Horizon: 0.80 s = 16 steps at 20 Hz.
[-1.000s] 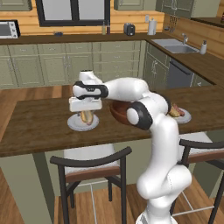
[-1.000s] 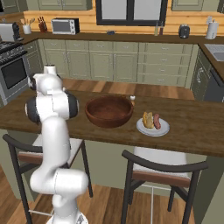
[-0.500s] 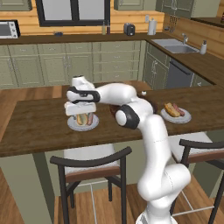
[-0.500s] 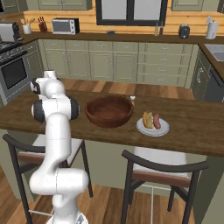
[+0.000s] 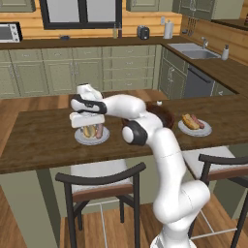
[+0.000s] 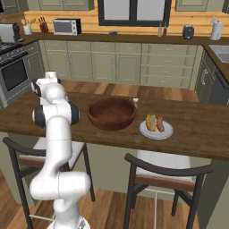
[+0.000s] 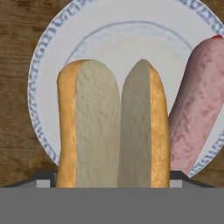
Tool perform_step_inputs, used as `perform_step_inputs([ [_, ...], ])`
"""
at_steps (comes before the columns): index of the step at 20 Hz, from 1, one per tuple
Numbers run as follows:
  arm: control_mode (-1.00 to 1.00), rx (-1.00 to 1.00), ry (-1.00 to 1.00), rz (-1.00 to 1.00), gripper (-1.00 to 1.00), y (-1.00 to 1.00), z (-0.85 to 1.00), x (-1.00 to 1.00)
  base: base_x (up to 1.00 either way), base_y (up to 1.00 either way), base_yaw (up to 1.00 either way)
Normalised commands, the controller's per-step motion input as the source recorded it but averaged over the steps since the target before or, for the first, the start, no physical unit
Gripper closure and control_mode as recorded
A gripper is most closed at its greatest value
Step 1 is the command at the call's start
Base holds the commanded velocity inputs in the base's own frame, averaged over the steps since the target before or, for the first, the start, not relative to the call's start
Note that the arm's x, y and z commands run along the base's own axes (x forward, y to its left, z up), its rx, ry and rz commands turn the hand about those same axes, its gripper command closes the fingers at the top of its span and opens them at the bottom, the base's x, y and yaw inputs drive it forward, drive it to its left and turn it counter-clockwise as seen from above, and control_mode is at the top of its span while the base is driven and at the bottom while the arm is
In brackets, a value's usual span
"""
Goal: Place one bun and one sausage from the bowl on each plate.
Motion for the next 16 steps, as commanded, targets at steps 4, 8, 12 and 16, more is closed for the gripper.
perform_step_inputs([
  [4,-1.00,0.00,0.00,0.00,-1.00,-0.01,0.00,0.00,0.00,0.00,0.00],
  [8,-1.00,0.00,0.00,0.00,-1.00,-0.02,-0.02,0.00,0.00,0.00,0.00],
  [12,-1.00,0.00,0.00,0.00,-1.00,-0.21,0.02,-0.13,0.00,0.00,0.00],
  [16,-1.00,0.00,-0.02,0.00,-1.00,-0.56,0.13,-0.55,0.00,0.00,0.00],
])
